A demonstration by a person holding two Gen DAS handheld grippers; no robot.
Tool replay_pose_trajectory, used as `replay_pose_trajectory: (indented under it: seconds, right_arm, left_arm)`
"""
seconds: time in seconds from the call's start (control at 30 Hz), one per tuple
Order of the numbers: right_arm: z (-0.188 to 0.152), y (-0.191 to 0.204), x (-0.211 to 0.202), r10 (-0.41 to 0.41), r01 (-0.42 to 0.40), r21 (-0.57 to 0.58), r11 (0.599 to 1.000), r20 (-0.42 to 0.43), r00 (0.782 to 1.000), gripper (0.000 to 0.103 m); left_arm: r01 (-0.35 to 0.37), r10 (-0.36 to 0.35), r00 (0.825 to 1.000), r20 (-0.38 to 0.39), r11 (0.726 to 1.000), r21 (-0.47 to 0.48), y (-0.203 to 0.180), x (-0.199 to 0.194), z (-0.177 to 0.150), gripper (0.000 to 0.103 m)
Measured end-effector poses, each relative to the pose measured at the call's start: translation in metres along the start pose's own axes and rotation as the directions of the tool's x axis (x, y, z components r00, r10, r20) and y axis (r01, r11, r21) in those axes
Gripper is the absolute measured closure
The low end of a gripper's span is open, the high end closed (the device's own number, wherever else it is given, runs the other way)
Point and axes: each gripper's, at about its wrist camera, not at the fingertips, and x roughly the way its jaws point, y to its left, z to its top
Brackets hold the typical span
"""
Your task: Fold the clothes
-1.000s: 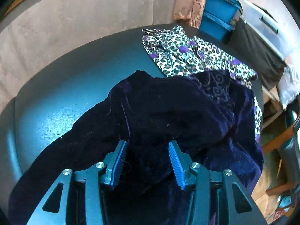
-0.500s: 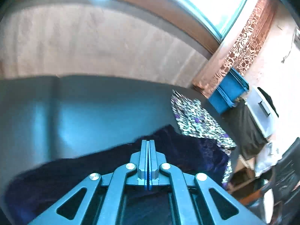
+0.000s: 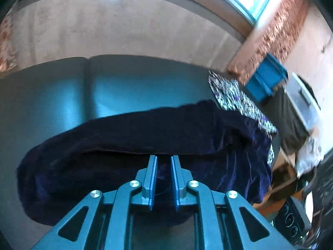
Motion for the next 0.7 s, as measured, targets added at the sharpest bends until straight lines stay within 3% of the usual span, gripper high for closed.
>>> replay_pose_trajectory:
  seconds: [0.27,0.43,0.57,0.7]
  right_arm:
    - [-0.002,-0.004,-0.005,0.022,-0.022,0.003,1.000,0.014,1.000,0.000]
    - [-0.002,-0.007,-0.007,0.035,-0.036,0.008,0.999,0.020,0.999,0.000]
    - [-0.002,-0.008,-0.009,0.045,-0.045,0.016,0.999,0.019,0.999,0.000]
    - [0.016,-0.007,-0.006,0.015,-0.012,0.050,0.999,-0.060,0.998,0.000]
  left_arm:
    - [0.054,-0.033,0.994,-0.102,0.978,0.204,-0.086,0.077,0.044,0.062]
    - [0.082,-0.040,0.980,-0.194,0.974,0.213,-0.106,0.146,0.088,0.062]
    - [0.086,-0.031,0.977,-0.209,0.962,0.260,-0.126,0.182,0.106,0.062]
    - [0.072,0.020,0.966,-0.259,0.937,0.341,-0.148,0.236,0.118,0.060]
